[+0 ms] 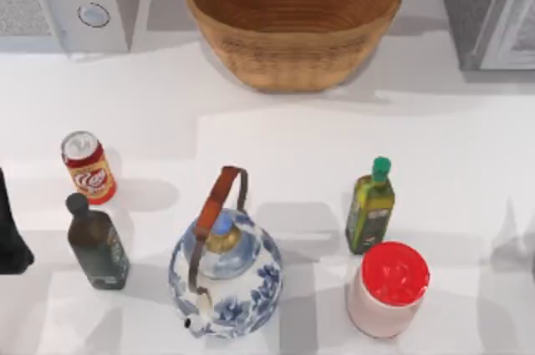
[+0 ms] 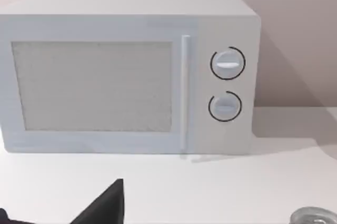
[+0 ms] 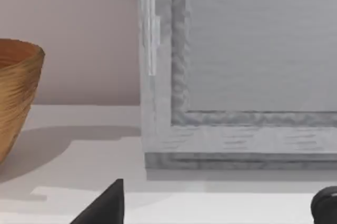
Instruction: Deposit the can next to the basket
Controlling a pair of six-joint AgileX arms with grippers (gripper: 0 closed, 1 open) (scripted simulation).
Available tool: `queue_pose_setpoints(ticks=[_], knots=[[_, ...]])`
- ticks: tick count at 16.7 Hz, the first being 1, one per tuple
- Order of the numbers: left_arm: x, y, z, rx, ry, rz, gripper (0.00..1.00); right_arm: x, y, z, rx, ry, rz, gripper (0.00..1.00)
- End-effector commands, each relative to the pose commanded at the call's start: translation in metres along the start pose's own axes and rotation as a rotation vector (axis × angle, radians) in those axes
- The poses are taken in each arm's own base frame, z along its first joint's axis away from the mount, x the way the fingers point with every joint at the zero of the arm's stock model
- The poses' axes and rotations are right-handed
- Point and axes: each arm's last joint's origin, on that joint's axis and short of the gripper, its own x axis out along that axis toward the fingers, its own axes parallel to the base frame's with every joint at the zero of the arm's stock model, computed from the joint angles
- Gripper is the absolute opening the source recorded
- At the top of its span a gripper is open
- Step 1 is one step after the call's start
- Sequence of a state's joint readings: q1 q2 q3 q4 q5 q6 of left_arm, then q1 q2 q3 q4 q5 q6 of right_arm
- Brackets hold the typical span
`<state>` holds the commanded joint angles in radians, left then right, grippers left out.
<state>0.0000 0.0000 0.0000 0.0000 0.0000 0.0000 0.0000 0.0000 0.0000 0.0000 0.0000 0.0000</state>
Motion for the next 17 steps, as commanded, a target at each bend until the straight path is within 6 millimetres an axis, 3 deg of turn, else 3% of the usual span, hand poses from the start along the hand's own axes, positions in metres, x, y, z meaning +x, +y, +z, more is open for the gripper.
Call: queue_pose_setpoints(ticks=[5,10,14,17], knots=[[0.000,-0.001,0.012,0.026,0.046,-0.017,1.00,0.000,0.000,0.000,0.000,0.000,0.000,1.00],[0.016,-0.006,0.064,0.143,0.281,-0.079,1.00,0.000,0.000,0.000,0.000,0.000,0.000,1.00],[0.064,-0.013,0.101,0.277,0.614,-0.171,1.00,0.000,0.000,0.000,0.000,0.000,0.000,1.00],[0.117,-0.023,0.108,0.381,0.894,-0.269,1.00,0.000,0.000,0.000,0.000,0.000,0.000,1.00]])
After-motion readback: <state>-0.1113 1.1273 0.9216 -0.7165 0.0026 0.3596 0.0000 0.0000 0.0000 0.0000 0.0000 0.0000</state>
